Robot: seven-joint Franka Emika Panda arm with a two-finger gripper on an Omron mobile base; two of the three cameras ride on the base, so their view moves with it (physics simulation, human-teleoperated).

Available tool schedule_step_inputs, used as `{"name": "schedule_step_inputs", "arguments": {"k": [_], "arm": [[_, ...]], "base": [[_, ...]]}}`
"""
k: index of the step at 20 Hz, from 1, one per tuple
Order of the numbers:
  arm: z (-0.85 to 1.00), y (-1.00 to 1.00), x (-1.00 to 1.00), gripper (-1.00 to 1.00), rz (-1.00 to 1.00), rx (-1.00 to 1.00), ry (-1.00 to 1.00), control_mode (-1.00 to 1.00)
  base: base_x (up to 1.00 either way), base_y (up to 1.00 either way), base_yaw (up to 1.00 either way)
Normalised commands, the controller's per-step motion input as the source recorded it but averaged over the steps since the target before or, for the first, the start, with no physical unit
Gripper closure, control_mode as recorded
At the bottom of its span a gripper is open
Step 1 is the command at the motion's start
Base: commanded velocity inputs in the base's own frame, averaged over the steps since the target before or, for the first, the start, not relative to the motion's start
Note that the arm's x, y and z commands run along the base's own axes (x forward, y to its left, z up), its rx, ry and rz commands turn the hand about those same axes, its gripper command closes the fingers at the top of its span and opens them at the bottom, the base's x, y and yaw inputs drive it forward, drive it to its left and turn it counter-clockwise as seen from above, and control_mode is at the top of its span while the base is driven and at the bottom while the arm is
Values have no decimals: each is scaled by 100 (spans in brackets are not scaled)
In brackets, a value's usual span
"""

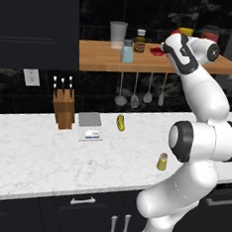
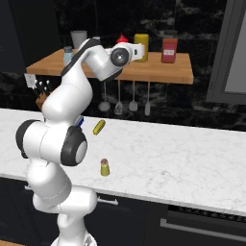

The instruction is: Put the shaker and condiment bottle from the counter next to their counterparts in the cabinet.

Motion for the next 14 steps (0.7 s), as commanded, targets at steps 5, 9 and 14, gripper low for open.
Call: {"name": "schedule_step_inputs", "arguments": {"k": [5, 9, 14], "arm": [[-2, 0, 0, -100, -3, 0, 0, -100], [0, 0, 0, -100, -3, 0, 0, -100], [12, 0, -8, -100, 0, 1, -4, -100]], "base": [[0, 0, 0], [0, 0, 0], [0, 0, 0]]}}
